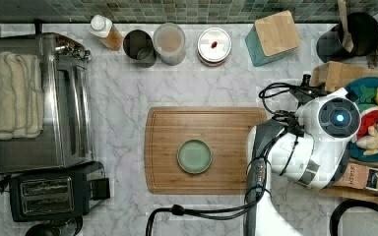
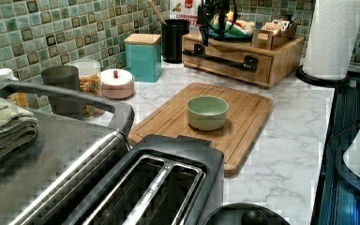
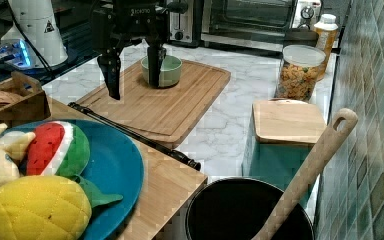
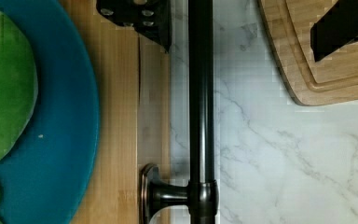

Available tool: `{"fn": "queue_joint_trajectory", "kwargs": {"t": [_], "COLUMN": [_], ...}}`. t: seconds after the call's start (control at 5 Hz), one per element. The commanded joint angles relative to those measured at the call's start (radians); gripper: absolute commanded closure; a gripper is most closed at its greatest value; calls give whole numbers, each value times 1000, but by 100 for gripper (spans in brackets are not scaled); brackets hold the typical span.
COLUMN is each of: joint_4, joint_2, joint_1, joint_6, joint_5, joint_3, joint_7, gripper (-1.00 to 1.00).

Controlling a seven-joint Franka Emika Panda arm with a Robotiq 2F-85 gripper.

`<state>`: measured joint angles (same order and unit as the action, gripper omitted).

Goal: Open the drawer.

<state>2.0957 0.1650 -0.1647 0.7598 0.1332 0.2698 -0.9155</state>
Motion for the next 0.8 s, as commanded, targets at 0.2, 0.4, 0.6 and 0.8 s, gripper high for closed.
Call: {"fn": "queue_joint_trajectory", "kwargs": {"t": [0.2,0.4,0.6,0.8], "joint_4": [-32,-16,-12,-20], "joint_2": [76,85,103,125], "joint_1": [-24,-30,-26,-34], "joint_6": [73,122,154,182], "joint_5": [-46,-49,-26,-11], "joint_3": [-11,-9,9,23], "joint_7": [-114,-108,-81,-81], "gripper": [-100,-100,-100,-100]}}
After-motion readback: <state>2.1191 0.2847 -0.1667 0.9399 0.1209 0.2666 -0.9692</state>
